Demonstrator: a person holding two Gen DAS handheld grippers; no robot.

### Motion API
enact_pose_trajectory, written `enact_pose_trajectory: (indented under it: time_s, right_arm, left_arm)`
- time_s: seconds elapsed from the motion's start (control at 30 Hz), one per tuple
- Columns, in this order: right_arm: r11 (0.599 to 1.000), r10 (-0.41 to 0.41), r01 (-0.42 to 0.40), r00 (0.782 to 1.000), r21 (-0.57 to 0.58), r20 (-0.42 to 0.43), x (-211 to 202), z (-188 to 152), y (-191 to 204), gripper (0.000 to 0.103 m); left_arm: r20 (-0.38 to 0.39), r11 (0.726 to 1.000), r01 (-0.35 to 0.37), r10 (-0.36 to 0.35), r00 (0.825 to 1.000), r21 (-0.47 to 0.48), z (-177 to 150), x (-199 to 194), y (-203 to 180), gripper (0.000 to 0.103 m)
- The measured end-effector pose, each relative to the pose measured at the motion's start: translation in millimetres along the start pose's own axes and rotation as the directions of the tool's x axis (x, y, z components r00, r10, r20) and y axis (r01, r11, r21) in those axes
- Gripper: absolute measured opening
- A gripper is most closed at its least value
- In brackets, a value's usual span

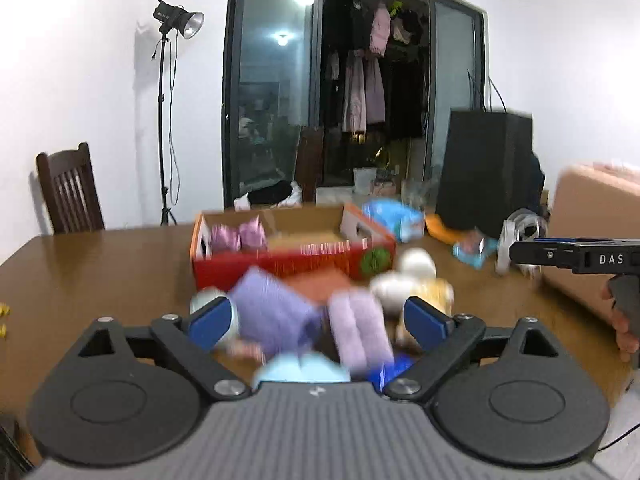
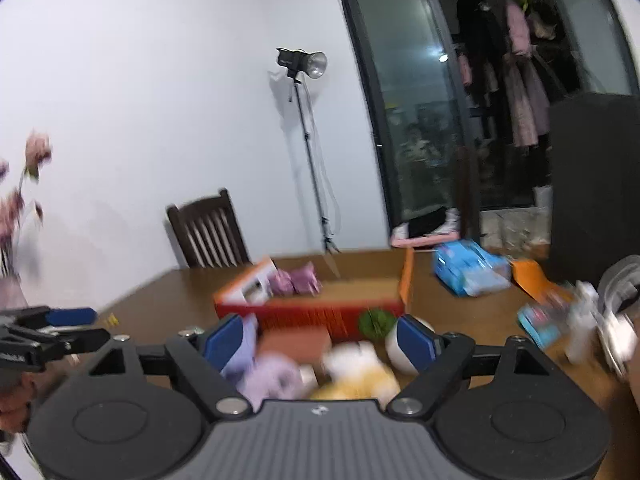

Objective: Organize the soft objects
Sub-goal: 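Move both grippers back over the table toward the plush lamb, then close both grippers on the yellow-and-white plush lamb and lift it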

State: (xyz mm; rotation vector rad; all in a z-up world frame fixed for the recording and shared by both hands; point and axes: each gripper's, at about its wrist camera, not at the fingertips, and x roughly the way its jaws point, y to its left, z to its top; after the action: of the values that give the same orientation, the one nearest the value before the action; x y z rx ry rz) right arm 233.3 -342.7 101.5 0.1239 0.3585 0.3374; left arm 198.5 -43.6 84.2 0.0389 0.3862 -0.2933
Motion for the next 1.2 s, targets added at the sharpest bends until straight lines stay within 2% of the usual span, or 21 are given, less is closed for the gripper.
enact_pose_trajectory:
  time_s: [0.13, 0.2, 0.27, 0.37, 0.57, 0.73, 0.83, 0.87, 0.93, 1.0, 1.07, 1.2]
  right_arm:
    - [0.996, -0.069, 0.070, 0.997, 0.059, -0.020, -26.0, -61.1, 3.5, 0.084]
    - [0.989, -0.080, 0.085, 0.996, 0.117, -0.047, -31.5, -82.1, 2.6, 0.085]
    - [0.991, -0.087, 0.094, 0.994, 0.100, -0.071, -28.8, -93.2, 7.4, 0.085]
    - [0.993, -0.097, 0.102, 0.992, 0.056, -0.086, -19.1, -98.6, 15.4, 0.085]
    - [0.989, -0.089, 0.098, 0.993, 0.110, -0.084, 17.1, -95.1, 20.7, 0.086]
    - [0.973, -0.169, 0.182, 0.981, 0.140, -0.097, 69.4, -77.5, 17.5, 0.086]
    - [0.954, -0.234, 0.250, 0.966, 0.167, -0.110, 102.5, -70.1, 13.6, 0.085]
    - [0.947, -0.249, 0.268, 0.961, 0.177, -0.122, 112.3, -69.0, 11.9, 0.083]
    - [0.937, -0.260, 0.288, 0.953, 0.200, -0.156, 127.0, -69.5, 6.4, 0.072]
    - [0.939, -0.231, 0.263, 0.959, 0.222, -0.161, 129.2, -73.0, -0.7, 0.054]
    - [0.951, -0.175, 0.210, 0.971, 0.227, -0.166, 122.1, -74.5, -8.6, 0.045]
    - [0.975, -0.086, 0.124, 0.975, 0.185, -0.203, 80.4, -79.0, -26.1, 0.043]
  left_arm:
    - [-0.054, 0.997, 0.033, -0.037, 0.998, -0.069, -39.4, -11.8, -3.6, 0.095]
    - [-0.074, 0.998, 0.031, -0.036, 0.997, -0.063, -46.0, -10.6, -3.2, 0.096]
    - [-0.075, 0.999, 0.009, -0.012, 0.997, -0.039, -44.9, -4.3, -3.7, 0.096]
    - [-0.070, 1.000, -0.011, 0.010, 0.998, -0.020, -43.2, 4.7, -7.1, 0.096]
    - [-0.072, 1.000, 0.004, -0.005, 0.997, -0.021, -45.1, 23.7, -12.0, 0.098]
    - [-0.073, 0.999, 0.011, -0.013, 0.997, -0.034, -41.4, 37.3, -9.6, 0.098]
    - [-0.066, 1.000, 0.011, -0.013, 0.998, -0.026, -37.6, 43.7, -8.8, 0.099]
    - [-0.065, 1.000, 0.011, -0.013, 0.998, -0.026, -36.6, 46.2, -8.3, 0.099]
    - [-0.071, 0.999, 0.014, -0.016, 0.997, -0.028, -34.7, 51.5, -8.0, 0.099]
    - [-0.079, 0.999, 0.030, -0.031, 0.996, -0.024, -33.5, 57.6, -10.5, 0.099]
    - [-0.086, 0.998, 0.053, -0.054, 0.995, -0.017, -31.9, 63.2, -15.4, 0.099]
    - [-0.094, 0.991, 0.132, -0.132, 0.987, -0.013, -27.7, 73.9, -32.3, 0.099]
